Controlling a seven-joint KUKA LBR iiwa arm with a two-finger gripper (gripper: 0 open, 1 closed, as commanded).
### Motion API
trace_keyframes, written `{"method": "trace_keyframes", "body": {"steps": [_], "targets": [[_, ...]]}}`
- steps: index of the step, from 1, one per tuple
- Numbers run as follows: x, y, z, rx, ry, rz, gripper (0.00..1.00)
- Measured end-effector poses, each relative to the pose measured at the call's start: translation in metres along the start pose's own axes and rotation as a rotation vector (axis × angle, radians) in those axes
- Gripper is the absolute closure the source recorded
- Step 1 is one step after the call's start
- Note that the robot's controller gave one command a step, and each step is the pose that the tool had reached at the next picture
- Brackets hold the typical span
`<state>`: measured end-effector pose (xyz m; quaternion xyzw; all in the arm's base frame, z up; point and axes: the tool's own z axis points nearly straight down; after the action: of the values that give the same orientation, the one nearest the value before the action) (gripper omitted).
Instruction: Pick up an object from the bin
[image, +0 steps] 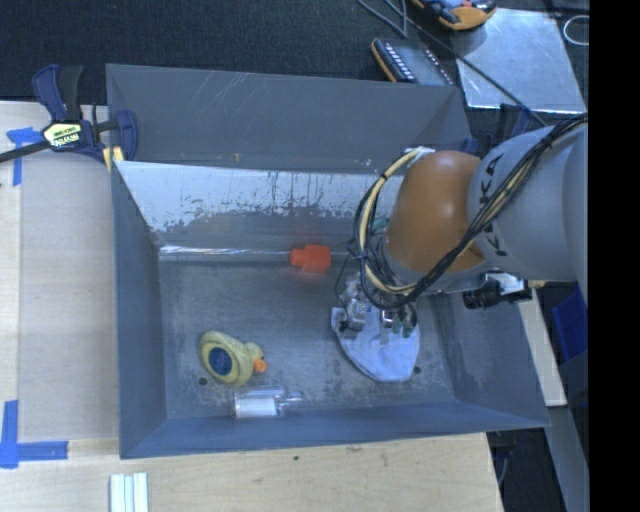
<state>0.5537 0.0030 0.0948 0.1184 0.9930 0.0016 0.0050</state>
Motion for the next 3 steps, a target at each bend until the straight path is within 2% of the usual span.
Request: {"method": "trace_keyframes", "body": {"steps": [1, 2, 3], "targets": [[-0.002, -0.003, -0.004, 0.000, 0.002, -0.001, 1.00], [0.002, 0.013, 0.006, 0.000, 0.000, -0.187, 1.00], [0.002, 0.013, 0.006, -0.001, 0.000, -0.186, 1.00]]}}
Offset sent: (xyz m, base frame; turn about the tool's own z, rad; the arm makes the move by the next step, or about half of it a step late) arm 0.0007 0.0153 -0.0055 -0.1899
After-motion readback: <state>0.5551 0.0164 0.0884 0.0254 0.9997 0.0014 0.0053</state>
